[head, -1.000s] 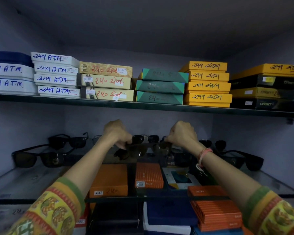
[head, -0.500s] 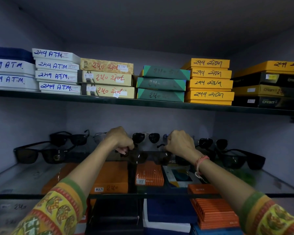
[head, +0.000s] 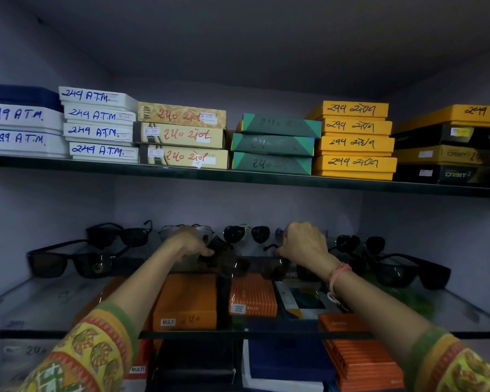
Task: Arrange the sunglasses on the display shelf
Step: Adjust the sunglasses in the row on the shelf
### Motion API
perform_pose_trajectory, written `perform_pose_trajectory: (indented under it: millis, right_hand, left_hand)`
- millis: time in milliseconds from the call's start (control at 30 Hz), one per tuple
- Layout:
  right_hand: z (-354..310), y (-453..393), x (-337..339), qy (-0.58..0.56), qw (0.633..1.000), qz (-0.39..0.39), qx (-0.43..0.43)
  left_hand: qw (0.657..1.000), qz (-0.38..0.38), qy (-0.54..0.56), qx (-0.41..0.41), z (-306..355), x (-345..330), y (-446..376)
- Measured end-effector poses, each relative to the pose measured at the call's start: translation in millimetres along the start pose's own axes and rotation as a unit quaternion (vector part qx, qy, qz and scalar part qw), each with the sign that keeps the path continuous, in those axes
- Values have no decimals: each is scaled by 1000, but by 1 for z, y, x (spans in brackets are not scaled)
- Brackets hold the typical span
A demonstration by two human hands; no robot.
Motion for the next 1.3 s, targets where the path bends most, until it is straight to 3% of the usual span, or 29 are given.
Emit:
perform_pose_trajectory:
  millis: [167, 333, 500, 567, 767, 900, 967, 1133, 1300]
  right_hand:
    - [-10, -3, 5, -7, 999, 37, 3]
    - [-57, -17, 13, -188, 973, 85, 99]
    - [-92, -31, 2, -360, 925, -100, 65]
    - [-101, -31, 3, -354, 922, -138, 82]
    - [-115, -30, 10, -277, 939, -139, 148]
    - [-121, -31, 22, -199, 964, 9, 179]
    - [-125, -29, 25, -184, 965, 47, 181]
    - [-129, -23, 25, -166, 973, 70, 142]
    - [-128, -24, 20, -180, 979, 47, 80]
  left_hand:
    - [991, 127, -45, -25, -15, 41, 4]
    - [956, 209, -70, -192, -19, 65, 38]
    - [944, 220, -71, -237, -26, 74, 56]
    - [939, 231, -77, -244, -28, 77, 60]
    - [957, 185, -83, -209, -36, 84, 63]
    - [965, 159, -48, -205, -35, 87, 67]
    - [964, 176, -29, -195, -33, 92, 67]
    - [965, 219, -58, -135, -33, 107, 59]
    - [979, 177, -93, -45, -40, 112, 49]
Point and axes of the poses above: each hand's wrist, its own y-axis away from the middle knuckle, its own x-axis out of the back of the hand, z = x × y, the point moved 3 cm from there along -y, towards the middle knuckle, and after that the axes turned 4 degrees about x, right-handed, at the moved point
